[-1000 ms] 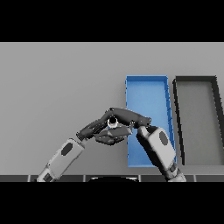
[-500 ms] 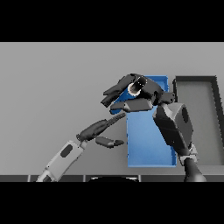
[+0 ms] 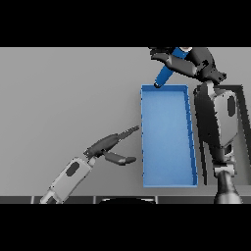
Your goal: Pick up the blue pipe and place it into the blue bin.
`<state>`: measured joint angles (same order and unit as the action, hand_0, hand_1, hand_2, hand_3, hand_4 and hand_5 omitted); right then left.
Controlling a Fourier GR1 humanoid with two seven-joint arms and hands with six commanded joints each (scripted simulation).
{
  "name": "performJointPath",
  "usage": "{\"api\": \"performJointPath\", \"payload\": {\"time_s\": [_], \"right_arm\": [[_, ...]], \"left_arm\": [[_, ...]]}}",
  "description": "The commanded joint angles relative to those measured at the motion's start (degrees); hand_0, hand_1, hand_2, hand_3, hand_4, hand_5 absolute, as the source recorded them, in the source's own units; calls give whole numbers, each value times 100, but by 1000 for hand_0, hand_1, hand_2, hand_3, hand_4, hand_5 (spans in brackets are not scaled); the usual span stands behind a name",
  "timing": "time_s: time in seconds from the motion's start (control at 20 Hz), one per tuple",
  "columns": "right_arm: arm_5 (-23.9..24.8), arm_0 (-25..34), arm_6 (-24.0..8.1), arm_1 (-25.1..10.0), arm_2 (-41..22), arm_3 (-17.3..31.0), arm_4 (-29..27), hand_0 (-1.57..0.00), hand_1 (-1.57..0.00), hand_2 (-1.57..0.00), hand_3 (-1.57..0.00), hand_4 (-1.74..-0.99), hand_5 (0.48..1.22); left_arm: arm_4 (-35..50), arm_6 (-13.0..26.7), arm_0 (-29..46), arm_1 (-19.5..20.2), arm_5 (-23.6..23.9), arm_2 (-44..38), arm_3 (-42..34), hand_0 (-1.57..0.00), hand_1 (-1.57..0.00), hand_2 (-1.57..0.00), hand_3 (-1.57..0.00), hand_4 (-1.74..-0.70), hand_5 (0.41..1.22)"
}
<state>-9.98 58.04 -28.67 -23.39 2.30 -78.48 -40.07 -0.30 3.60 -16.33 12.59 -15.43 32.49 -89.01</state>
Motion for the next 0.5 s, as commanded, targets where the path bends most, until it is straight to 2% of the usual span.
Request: {"api": "performJointPath", "payload": {"time_s": [0.0, 0.2, 0.3, 0.35, 0.45], "right_arm": [[-58, -141, -46, -62, 66, 120, 14, -1571, -1571, -1571, -1571, -1739, 1124], [91, -964, -233, 10, 42, 224, 359, -1571, -1571, -1571, -1571, -1740, 1122], [246, -1429, -426, 94, -37, 98, 519, -1571, -1571, -1571, -1571, -1740, 1120], [380, -1588, -621, 148, -67, 32, 526, -1571, -1571, -1571, -1571, -1741, 1120], [508, -1969, -627, 7, -249, 140, 460, -1571, -1571, -1571, -1571, -1741, 1120]], "left_arm": [[35, 13, -26, 6, -21, -26, 13, 1, 1, 1, 1, -906, 489], [81, 104, -41, -10, -28, -64, 63, 1, 1, 1, 1, -894, 483], [103, 4, 30, 67, -67, -64, -18, 1, 1, 1, 1, -890, 474], [100, 23, 20, 70, -50, -70, -43, 1, 1, 1, 1, -888, 473], [73, 38, 13, 25, -16, -54, -13, 1, 1, 1, 1, -887, 466]]}}
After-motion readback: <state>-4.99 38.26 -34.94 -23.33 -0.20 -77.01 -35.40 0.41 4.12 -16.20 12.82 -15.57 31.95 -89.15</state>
